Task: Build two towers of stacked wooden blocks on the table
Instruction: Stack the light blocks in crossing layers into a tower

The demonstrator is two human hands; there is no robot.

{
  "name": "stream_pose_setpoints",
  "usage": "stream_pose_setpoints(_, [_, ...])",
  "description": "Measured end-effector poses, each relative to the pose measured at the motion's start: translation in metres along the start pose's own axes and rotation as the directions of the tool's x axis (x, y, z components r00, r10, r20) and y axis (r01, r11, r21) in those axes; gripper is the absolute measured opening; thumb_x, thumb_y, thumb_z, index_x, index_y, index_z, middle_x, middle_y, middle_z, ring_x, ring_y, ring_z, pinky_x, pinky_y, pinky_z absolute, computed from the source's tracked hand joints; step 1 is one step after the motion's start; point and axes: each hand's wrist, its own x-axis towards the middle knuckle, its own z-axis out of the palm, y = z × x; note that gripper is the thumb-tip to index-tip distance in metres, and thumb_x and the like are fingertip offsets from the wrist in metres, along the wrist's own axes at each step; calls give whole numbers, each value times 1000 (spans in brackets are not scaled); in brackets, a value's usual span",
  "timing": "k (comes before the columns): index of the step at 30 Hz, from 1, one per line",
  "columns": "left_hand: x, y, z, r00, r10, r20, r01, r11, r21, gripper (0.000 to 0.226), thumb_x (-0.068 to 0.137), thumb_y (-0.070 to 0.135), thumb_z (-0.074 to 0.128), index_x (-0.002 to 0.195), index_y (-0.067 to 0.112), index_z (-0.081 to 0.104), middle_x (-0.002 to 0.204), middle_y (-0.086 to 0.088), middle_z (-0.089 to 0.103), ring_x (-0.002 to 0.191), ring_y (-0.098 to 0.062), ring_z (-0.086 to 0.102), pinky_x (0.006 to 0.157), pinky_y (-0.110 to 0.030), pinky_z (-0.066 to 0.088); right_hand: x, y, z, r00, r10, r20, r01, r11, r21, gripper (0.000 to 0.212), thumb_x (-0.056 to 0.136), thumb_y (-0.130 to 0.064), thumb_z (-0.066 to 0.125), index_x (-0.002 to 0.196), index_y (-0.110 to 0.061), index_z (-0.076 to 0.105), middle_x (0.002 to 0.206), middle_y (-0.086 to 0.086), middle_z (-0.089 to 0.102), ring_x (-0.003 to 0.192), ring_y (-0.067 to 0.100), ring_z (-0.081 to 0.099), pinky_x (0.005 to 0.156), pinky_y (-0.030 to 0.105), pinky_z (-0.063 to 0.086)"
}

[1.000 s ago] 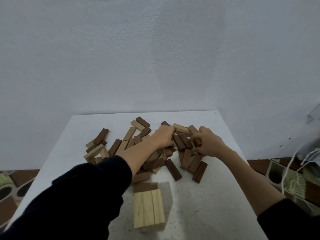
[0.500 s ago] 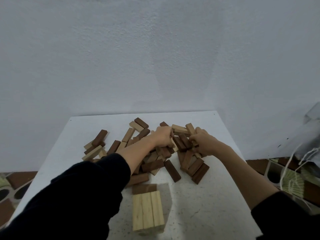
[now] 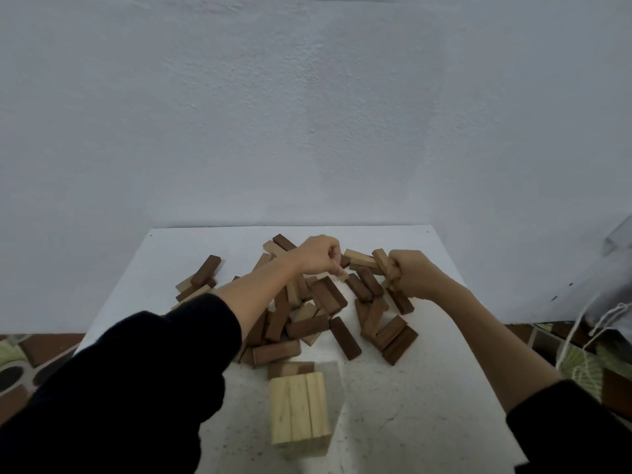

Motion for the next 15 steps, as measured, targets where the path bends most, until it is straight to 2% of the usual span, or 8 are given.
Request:
stream_pose_setpoints(2, [-10, 5, -9, 1000, 19, -18, -21, 989, -148, 21, 81, 4, 70, 78, 12, 50, 83, -2, 64, 77, -12, 63, 64, -21, 50, -3, -6, -7, 996, 19, -82, -4, 984, 176, 19, 81, 2, 55, 74, -13, 45, 72, -4, 48, 66, 15, 43, 54, 21, 34])
stream_pose_setpoints(5, [-30, 16, -19, 994, 59, -91, -82, 960, -267, 15, 84, 1, 65, 81, 11, 54, 79, -2, 66, 78, -15, 65, 60, -17, 49, -13, -27, -20, 983, -34, -179, 96, 930, 354, 14, 80, -2, 65, 86, -12, 56, 82, -4, 56, 69, 8, 48, 57, 13, 38])
stream_pose_setpoints(7, [-45, 24, -25, 983, 80, -165, -133, 933, -336, 7, 85, 3, 65, 84, 9, 62, 78, -3, 61, 77, -16, 61, 60, -17, 49, -20, -44, -27, 979, -54, -195, 140, 876, 462, 13, 81, -3, 66, 88, -12, 60, 82, -1, 58, 68, 12, 50, 63, 21, 43])
stream_pose_setpoints(9, [-62, 30, -32, 970, 91, -226, -181, 890, -419, 8, 88, 3, 62, 93, 7, 66, 85, -4, 61, 78, -13, 62, 71, -23, 54, -29, -62, -34, 974, -86, -208, 186, 826, 532, 12, 82, -4, 67, 90, -12, 63, 80, 1, 59, 68, 15, 50, 66, 26, 43])
stream_pose_setpoints(12, [-87, 33, -42, 954, 89, -286, -218, 860, -461, 23, 89, 5, 62, 110, 14, 61, 86, -3, 61, 75, -11, 66, 76, -32, 56, -43, -89, -41, 962, -97, -254, 236, 759, 606, 12, 84, -6, 67, 94, -11, 66, 76, -2, 58, 63, 8, 49, 57, 16, 41])
stream_pose_setpoints(15, [-116, 30, -52, 941, 45, -334, -212, 851, -481, 32, 83, 5, 70, 110, 14, 55, 81, -4, 64, 74, -20, 65, 78, -46, 53, -57, -117, -43, 962, -82, -261, 239, 719, 653, 12, 85, -8, 66, 96, -12, 66, 72, -6, 55, 53, -1, 47, 50, 14, 39])
